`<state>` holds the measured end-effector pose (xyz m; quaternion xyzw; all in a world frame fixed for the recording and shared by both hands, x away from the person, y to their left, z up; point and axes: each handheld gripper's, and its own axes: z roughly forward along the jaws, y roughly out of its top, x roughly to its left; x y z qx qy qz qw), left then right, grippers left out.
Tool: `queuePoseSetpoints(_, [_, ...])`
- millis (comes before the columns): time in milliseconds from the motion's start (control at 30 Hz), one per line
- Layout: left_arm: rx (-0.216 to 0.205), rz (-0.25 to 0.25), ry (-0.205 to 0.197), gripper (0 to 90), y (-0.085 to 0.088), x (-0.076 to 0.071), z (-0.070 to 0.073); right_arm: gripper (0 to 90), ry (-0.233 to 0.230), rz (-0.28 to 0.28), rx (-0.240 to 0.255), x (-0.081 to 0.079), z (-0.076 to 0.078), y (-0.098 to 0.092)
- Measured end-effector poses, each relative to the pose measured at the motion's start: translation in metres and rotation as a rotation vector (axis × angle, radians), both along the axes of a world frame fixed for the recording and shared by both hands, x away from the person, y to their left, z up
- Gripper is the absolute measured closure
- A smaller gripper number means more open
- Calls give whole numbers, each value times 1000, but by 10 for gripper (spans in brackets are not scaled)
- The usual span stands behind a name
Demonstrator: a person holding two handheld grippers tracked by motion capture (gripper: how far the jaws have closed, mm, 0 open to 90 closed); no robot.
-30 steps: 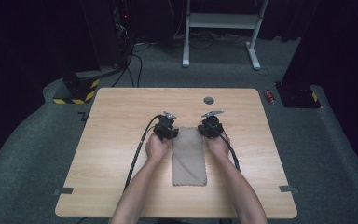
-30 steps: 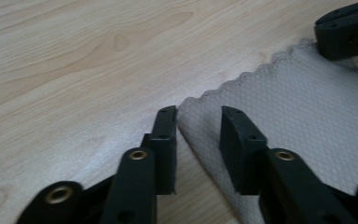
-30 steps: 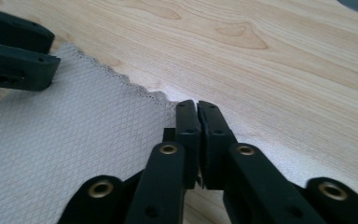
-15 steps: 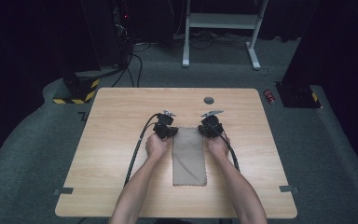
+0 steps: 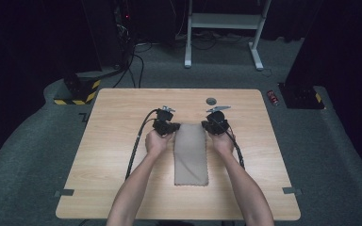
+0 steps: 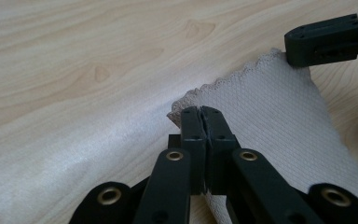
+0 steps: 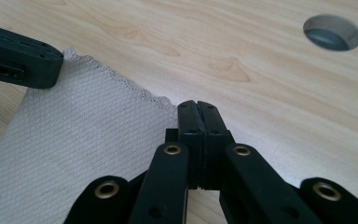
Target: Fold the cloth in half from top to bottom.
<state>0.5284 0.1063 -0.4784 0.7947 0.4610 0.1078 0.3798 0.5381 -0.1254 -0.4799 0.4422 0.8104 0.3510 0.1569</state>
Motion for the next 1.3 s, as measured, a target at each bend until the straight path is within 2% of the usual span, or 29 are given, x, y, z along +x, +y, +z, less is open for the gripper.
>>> queuePoseSetpoints(100, [-43,15,-14,884,6,1,7,897,-20,5,-2,2,10,1])
queuePoseSetpoints(233, [-49,10,-26,883,11,3,14,897,-42,15,16,2,21,2])
queuePoseSetpoints(333, [-69,-1,-34,883,11,-1,16,897,-55,24,21,-1,25,1])
queuePoseSetpoints(500, [-49,-30,-35,882,11,-9,12,897,-52,47,31,-11,20,0])
queuePoseSetpoints(700, [-58,-64,-15,881,13,-18,5,897,-43,78,38,-22,9,-3])
queuePoseSetpoints(900, [-38,-99,-8,881,12,-28,0,896,-37,107,48,-32,4,-8])
queuePoseSetpoints(1033, [-37,-108,-4,880,14,-34,-3,897,-43,130,40,-40,4,-9])
queuePoseSetpoints(1167, [-70,-101,1,880,16,-41,-5,897,-48,149,30,-49,0,-11])
queuePoseSetpoints(1300, [-59,-107,-4,880,15,-45,-6,897,-43,163,28,-56,-4,-13])
